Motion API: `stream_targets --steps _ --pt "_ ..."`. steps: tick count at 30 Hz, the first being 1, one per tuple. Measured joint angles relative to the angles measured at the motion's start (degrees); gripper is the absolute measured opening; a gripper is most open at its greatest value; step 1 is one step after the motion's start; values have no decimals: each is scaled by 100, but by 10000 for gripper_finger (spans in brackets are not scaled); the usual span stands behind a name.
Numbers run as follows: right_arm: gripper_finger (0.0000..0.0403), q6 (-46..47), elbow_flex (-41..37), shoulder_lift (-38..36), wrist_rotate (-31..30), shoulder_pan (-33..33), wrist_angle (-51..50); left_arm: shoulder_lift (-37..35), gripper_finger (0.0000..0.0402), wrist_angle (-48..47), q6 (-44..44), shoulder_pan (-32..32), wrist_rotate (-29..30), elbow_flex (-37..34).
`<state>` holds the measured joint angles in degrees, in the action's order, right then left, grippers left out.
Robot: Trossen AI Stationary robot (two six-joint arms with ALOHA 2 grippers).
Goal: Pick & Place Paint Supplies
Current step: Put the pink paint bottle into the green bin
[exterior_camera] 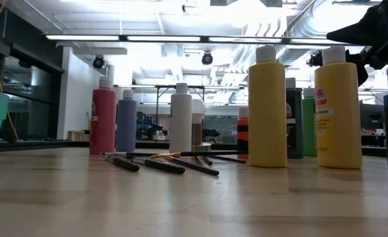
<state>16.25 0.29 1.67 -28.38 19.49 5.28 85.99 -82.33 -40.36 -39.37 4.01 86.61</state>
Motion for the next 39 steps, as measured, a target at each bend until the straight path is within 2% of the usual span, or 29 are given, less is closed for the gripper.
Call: stream_targets --steps 8,14,19,21,29,39 --pt "299 -1 0 0 1 0 0 459 116 151 -1447 -989 29 0" --pt "299 -1 -2 0 1 1 0 613 116 113 -2544 -1486 471 -4" --pt "299 -2 0 0 2 1 0 613 116 50 -3625 -1849 464 -88" --pt "299 0 1 0 2 2 0 613 116 52 -4000 -2023 271 -222" --pt "299 -2 -1 0 1 0 2 617 116 483 -4718 -2571 42 -713" --pt "299 -2 -2 0 2 -1 2 617 116 778 -4997 -2902 -23 -1326"
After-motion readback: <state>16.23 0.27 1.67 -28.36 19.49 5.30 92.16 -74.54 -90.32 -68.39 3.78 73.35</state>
